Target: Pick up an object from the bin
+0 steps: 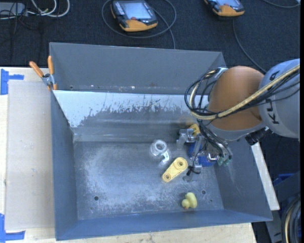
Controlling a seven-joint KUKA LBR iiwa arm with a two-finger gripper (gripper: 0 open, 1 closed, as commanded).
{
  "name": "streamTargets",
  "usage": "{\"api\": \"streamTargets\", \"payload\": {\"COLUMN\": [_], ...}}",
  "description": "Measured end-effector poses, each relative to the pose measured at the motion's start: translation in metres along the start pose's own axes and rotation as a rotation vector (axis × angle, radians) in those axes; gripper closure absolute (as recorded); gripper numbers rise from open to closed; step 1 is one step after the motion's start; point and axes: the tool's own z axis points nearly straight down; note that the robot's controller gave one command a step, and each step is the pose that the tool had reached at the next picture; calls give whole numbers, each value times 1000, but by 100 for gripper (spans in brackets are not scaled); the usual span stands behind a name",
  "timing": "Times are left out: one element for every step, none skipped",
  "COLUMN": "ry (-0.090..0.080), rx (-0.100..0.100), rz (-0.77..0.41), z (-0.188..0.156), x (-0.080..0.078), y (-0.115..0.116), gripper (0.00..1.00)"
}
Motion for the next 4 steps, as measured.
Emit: {"api": "streamTargets", "payload": {"ry": [-2,-7,-7,-22], "rx": [-1,0,0,0], "rz": [-249,-247,-246,-272], "z": [91,84,84,84], "x": [-43,-46,-46,72], "y": [30,29,29,5], "gripper": [0,100,100,100]}}
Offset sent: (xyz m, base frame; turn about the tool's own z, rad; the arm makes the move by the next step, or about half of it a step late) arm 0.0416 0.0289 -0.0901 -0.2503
